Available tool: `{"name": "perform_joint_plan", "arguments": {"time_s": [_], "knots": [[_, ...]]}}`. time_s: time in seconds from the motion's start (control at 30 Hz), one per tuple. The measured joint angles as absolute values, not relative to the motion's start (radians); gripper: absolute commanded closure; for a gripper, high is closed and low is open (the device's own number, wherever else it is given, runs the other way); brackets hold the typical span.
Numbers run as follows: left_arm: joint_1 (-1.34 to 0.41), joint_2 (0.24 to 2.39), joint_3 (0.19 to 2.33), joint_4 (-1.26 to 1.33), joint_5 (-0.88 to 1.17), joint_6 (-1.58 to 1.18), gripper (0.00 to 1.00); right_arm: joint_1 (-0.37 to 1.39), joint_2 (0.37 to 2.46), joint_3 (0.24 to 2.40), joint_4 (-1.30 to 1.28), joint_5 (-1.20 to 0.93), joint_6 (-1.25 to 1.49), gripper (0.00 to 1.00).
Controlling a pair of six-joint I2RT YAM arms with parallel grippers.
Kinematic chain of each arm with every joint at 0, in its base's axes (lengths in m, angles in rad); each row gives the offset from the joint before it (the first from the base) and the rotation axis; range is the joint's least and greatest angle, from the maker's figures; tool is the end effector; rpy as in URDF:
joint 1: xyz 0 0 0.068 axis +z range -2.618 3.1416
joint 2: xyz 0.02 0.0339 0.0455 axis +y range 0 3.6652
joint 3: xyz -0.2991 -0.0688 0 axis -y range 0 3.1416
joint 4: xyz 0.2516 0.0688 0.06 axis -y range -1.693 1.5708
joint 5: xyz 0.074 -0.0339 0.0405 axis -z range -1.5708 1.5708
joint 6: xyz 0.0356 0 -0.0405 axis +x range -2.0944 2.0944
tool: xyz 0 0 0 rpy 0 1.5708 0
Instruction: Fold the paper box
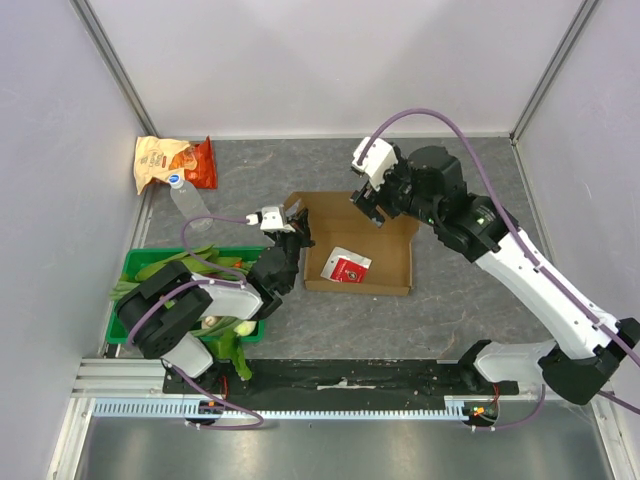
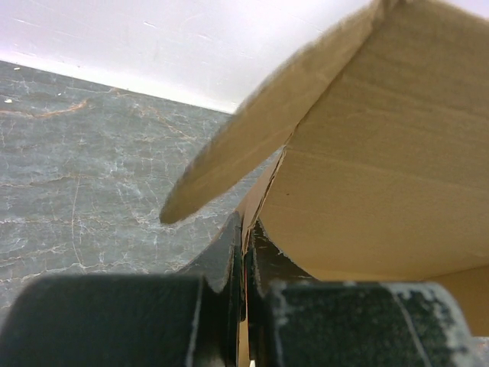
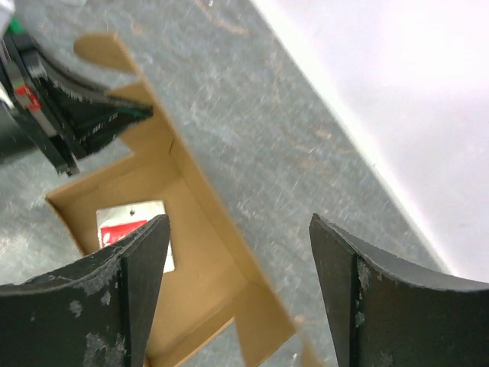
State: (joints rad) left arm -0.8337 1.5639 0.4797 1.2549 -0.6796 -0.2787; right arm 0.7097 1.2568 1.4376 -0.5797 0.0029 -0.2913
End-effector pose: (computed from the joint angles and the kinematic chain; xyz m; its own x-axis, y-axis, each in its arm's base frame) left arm 0.2107 -0.1988 0.2355 0.0659 -0.3909 -0.9181 0.1849 0.9089 -0.3737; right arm 0.2013 0.1728 0.4597 -0.0957 -0.4608 -0.8823 -0.7068 0.6556 -0.2657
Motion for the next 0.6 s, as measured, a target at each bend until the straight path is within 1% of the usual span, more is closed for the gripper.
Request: {"name": "perform_joint_plan", "arguments": {"time_s": [0.17, 0.4, 0.43, 0.5, 0.53, 0.6], "knots": [[-0.834, 1.575, 0.488, 1.255, -0.680, -0.270, 0.98, 0.710, 1.301, 1.548, -0.596, -0.029, -0.350, 0.23], [-0.834, 1.576, 0.493, 1.251, -0.680, -0.267, 0.98, 0.710, 1.391, 1.537, -0.632, -0.121, -0.392, 0.32], [-0.834, 1.576, 0.493, 1.251, -0.680, -0.267, 0.98, 0.710, 1.400, 1.531, -0.633, -0.126, -0.395, 0.37], [-0.834, 1.575, 0.493, 1.251, -0.680, -0.266, 0.98, 0.710, 1.405, 1.518, -0.629, -0.126, -0.401, 0.42], [-0.834, 1.574, 0.492, 1.250, -0.680, -0.266, 0.92, 0.710, 1.405, 1.510, -0.626, -0.126, -0.403, 0.48], [-0.834, 1.566, 0.488, 1.242, -0.678, -0.264, 0.84, 0.710, 1.405, 1.486, -0.604, -0.126, -0.406, 0.56]]}}
